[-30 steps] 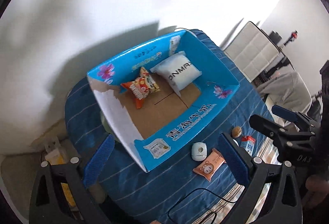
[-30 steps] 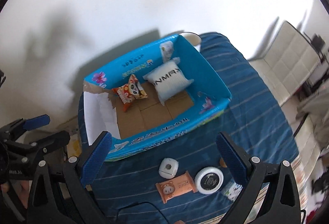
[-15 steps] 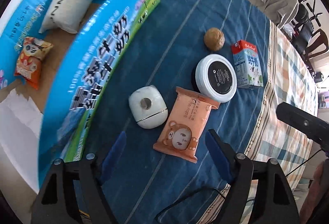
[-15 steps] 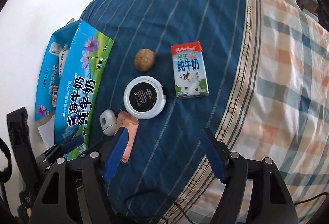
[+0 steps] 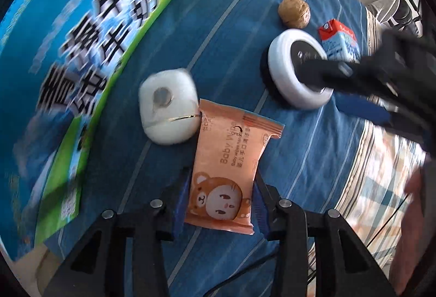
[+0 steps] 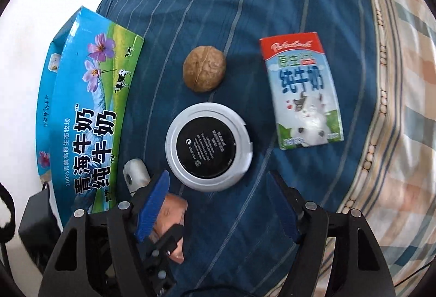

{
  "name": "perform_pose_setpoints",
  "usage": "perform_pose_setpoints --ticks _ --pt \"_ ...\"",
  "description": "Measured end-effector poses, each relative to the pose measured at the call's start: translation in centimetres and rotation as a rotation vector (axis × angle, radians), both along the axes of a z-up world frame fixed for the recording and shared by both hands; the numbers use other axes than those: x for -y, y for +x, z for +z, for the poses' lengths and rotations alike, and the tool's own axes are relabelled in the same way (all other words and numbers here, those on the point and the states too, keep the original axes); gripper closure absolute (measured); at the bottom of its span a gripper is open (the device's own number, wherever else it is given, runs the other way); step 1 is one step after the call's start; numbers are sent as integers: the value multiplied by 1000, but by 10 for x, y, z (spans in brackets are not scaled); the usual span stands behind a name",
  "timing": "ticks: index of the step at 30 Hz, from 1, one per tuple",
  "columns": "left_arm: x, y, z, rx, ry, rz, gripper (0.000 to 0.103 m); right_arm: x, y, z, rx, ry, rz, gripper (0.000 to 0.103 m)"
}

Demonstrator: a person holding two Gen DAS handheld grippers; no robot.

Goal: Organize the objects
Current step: 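Grasp the peach wipes pack with the left tool while the right tool grasps the white round container, then carry the wipes pack and round container over the blue box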

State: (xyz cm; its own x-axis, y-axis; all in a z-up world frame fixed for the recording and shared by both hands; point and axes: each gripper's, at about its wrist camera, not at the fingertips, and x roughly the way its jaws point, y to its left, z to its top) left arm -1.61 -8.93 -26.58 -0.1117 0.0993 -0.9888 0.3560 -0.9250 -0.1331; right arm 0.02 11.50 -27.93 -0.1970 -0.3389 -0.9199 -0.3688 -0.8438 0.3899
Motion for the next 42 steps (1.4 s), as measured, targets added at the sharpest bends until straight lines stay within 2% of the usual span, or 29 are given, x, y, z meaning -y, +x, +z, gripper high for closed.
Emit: perform_pose_setpoints --ticks 4,9,14,18,23,26,30,35,40,42 --pt "4 27 1 0 -27 10 65 17 -17 -15 8 60 18 23" --pt "15 40 1 5 -62 35 65 34 -22 -14 -47 192 50 25" --pt "16 54 6 -1 -85 24 66 42 5 -10 -54 249 88 25" --pt "11 69 6 3 -101 -1 66 46 43 -7 -16 294 114 25" --pt "2 81 3 9 -138 -38 66 44 72 -17 37 294 85 24" --pt "-4 87 5 2 -166 -73 66 42 69 -16 29 287 42 23" --pt "-6 95 6 4 -164 -77 66 40 58 -15 18 298 3 22" --pt "-9 112 11 -5 -168 -95 66 46 53 -12 -2 338 18 25" --pt "-21 136 31 -43 -165 -118 66 58 63 1 -38 378 67 25" --pt "-27 148 38 -60 -160 -136 66 56 67 7 -48 367 54 25"
